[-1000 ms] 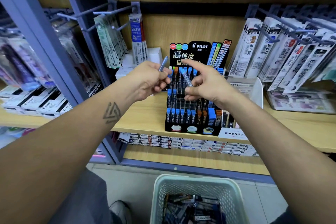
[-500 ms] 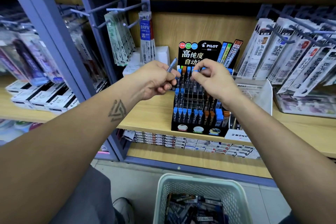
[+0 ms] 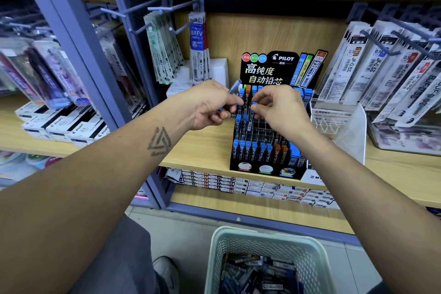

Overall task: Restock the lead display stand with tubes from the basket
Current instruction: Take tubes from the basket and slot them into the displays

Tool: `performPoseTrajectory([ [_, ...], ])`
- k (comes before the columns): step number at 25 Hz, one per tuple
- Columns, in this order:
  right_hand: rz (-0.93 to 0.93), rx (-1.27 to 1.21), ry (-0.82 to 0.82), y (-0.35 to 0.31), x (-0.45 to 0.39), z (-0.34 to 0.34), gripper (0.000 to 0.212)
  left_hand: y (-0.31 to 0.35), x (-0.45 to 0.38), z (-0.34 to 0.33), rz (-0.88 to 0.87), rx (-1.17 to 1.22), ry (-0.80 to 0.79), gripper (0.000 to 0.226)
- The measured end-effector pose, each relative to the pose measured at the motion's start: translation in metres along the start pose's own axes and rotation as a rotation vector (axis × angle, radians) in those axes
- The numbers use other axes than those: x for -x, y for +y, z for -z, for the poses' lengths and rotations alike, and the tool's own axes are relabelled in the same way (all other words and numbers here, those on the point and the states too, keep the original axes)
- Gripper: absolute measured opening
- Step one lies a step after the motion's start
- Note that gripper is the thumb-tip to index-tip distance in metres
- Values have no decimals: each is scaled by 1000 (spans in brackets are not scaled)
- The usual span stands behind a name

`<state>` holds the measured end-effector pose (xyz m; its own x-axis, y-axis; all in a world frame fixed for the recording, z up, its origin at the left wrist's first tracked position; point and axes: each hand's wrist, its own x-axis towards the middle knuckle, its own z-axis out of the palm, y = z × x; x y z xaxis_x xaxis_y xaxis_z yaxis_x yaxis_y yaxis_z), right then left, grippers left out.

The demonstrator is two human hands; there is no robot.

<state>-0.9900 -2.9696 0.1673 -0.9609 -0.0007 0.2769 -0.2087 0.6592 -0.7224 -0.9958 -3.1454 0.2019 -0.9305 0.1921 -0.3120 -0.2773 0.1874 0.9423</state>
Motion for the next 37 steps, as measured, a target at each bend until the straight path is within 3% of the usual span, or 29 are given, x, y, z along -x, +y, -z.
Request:
performPoseTrajectory([
  [7, 83, 147, -20, 6, -1, -8, 7, 5, 8, -3, 36, 33, -96, 8],
  [10, 117, 265, -72, 9, 1, -14, 4, 3, 7, -3, 3, 6, -47, 11],
  [14, 181, 411, -48, 4, 0, -7, 16, 1, 3, -1, -33, -131, 24, 9],
  [17, 19, 121, -14, -4, -2, 9, 19, 2, 4, 0, -75, -212, 23, 5],
  [19, -124, -278, -98, -8, 2, 18, 23, 1, 5, -2, -87, -222, -8, 4],
  [21, -142, -450, -165, -7, 9, 23, 24, 0, 7, -6, -84, -190, -45, 8],
  [24, -114, -427, -169, -2, 15, 30, 13, 1, 8, -11, -120, -136, -50, 10],
  [29, -163, -482, -202, 3, 19, 44, 16, 6, 4, -14, -200, 128, 14, 10],
  [33, -121, -378, -226, 5, 21, 42, 15, 2, 2, -22, -358, -145, 28, 21],
  [37, 3, -213, -221, 4, 17, 37, 41, 3, 5, -27, -443, -329, -29, 30],
])
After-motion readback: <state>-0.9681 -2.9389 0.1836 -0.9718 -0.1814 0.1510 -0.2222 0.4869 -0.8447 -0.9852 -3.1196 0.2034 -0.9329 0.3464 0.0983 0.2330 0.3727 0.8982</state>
